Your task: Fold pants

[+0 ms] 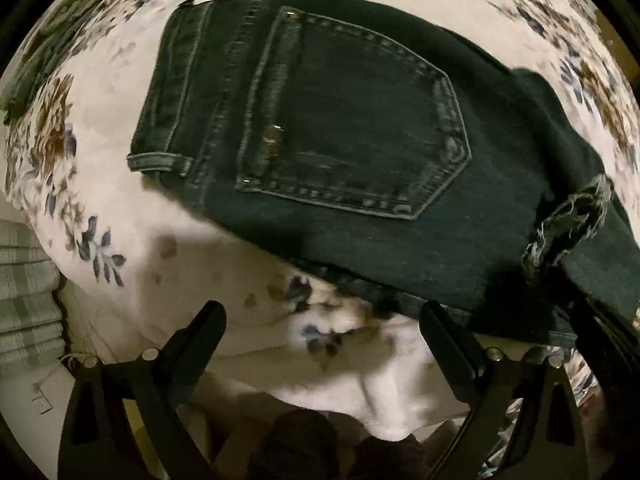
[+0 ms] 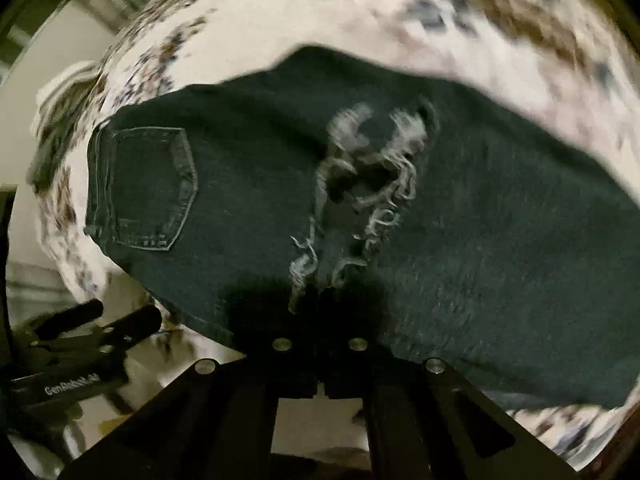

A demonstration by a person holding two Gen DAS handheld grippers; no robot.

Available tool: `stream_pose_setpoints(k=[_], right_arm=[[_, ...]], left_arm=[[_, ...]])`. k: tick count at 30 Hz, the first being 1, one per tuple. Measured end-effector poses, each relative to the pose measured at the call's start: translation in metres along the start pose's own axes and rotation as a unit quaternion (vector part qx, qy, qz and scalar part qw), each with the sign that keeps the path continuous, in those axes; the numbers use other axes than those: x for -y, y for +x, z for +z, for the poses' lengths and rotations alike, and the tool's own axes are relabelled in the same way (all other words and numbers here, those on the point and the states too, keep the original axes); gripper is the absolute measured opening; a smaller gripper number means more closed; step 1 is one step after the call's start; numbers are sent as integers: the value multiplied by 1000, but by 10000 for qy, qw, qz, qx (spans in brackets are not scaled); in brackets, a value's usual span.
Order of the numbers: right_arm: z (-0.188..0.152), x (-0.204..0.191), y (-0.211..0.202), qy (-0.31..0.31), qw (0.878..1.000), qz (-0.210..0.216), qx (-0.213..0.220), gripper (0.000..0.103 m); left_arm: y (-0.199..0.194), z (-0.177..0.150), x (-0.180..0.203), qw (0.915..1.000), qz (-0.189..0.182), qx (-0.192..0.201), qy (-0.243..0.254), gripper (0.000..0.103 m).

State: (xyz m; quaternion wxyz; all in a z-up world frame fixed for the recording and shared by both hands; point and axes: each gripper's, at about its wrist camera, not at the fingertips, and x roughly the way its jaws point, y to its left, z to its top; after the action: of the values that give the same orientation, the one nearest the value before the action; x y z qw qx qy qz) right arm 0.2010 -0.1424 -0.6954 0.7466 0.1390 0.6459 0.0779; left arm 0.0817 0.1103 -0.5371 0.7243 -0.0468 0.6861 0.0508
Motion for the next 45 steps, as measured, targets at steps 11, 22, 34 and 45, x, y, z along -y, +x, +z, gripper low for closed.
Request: stream_pose_setpoints(k=[11,22,34,45], right_arm=[[-8,100,-63,2060,9760,482,518,69],[8,120,-49,2378,9702,136,450,69],[20,95,-45,2219,9740,88,442,69],[19,94,-44,2262,9727,242,464,69]], left_arm=[[26,-16,-152,9019,-2771,886,-3194,98],[49,17,-162,8766,-3084,2008,-3101,98],[69,11,-157,8312,-3652,2304,-3503,45],[39,30,-131,8523,-3272,2543,-3193,28]])
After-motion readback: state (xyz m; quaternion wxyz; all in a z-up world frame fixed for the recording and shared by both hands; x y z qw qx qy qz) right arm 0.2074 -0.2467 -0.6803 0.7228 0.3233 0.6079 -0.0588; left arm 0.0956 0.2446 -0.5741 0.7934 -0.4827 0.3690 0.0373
